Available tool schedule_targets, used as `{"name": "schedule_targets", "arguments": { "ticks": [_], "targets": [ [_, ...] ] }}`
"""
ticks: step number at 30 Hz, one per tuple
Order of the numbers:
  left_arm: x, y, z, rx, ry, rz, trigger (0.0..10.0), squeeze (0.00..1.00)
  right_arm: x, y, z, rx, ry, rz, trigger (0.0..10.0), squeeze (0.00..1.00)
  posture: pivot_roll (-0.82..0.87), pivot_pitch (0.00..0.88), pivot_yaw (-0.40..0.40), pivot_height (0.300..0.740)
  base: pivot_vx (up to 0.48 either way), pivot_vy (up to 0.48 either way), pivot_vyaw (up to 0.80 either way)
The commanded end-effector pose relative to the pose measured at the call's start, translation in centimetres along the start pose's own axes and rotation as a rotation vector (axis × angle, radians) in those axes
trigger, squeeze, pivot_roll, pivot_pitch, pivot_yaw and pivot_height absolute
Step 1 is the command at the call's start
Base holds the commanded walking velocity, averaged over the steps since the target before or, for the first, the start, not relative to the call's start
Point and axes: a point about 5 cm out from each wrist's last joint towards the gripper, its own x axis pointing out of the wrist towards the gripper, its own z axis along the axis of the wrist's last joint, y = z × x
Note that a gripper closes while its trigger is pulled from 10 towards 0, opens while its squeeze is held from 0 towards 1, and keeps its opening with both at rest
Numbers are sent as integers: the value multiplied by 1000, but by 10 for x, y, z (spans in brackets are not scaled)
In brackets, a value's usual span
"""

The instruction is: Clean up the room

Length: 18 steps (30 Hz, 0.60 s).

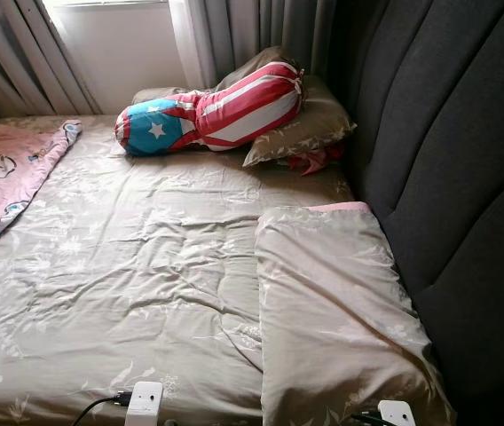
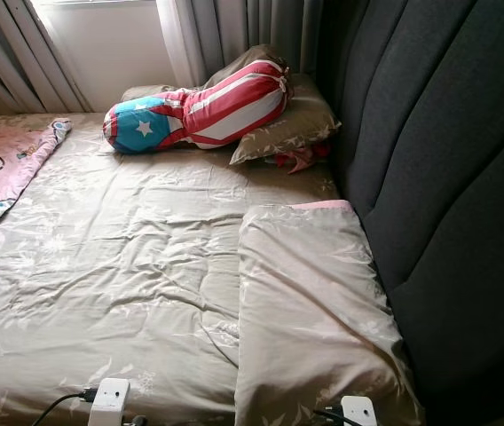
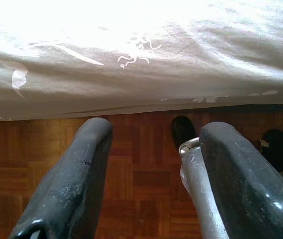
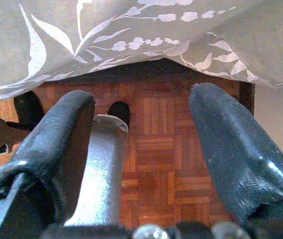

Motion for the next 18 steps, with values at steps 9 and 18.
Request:
{"name": "schedule_targets", "arguments": {
  "ticks": [9, 18],
  "targets": [
    [-1, 3, -4, 2, 13, 12, 10000, 0, 0, 10, -5, -16, 12, 17, 10000, 0, -42, 0, 6, 740, 0, 0, 444],
    [-1, 3, -5, 2, 19, 13, 10000, 0, 0, 15, -6, -14, 15, 18, 10000, 0, -41, 0, 11, 740, 0, 157, 0]
  ]
}}
